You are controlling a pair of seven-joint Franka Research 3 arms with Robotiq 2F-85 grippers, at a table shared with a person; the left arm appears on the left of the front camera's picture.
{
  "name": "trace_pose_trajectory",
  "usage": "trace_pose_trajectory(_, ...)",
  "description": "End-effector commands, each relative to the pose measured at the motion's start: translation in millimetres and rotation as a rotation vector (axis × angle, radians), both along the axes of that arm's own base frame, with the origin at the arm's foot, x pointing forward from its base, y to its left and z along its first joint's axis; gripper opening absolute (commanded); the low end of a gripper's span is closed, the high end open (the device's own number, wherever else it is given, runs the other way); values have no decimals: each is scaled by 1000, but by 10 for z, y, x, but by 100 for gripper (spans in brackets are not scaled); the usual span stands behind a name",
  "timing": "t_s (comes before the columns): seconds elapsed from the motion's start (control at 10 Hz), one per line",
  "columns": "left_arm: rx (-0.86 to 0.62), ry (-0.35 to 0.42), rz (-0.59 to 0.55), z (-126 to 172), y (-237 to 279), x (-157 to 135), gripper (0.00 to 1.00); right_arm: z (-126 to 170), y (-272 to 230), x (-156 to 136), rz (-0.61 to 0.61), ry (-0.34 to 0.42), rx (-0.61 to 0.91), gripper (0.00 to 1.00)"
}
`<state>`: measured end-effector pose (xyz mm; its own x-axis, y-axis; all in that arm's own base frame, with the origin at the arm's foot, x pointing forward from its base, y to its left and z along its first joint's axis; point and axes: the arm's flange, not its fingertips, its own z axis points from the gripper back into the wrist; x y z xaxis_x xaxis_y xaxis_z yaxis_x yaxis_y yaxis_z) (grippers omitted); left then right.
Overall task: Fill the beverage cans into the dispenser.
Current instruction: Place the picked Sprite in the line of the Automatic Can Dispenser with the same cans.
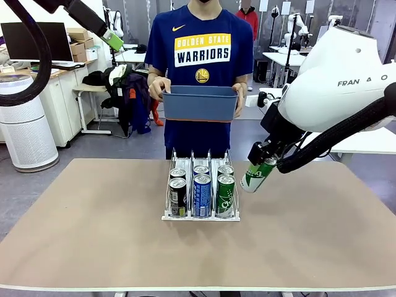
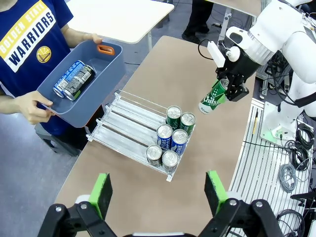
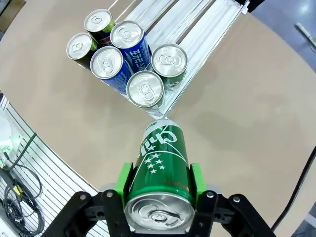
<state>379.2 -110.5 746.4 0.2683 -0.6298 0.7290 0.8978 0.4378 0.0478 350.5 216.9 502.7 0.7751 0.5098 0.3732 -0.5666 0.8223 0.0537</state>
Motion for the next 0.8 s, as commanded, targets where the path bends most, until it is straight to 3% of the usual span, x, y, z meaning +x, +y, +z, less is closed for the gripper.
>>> trace_pose_trajectory(0.0, 6, 8, 5, -4, 15, -16, 100, -51, 6, -30, 30, -10, -24, 58)
trace_pose_trajectory(0.7, 6, 8, 5, -4, 15, -16, 100, -333, 255, -140, 99, 16, -9, 58)
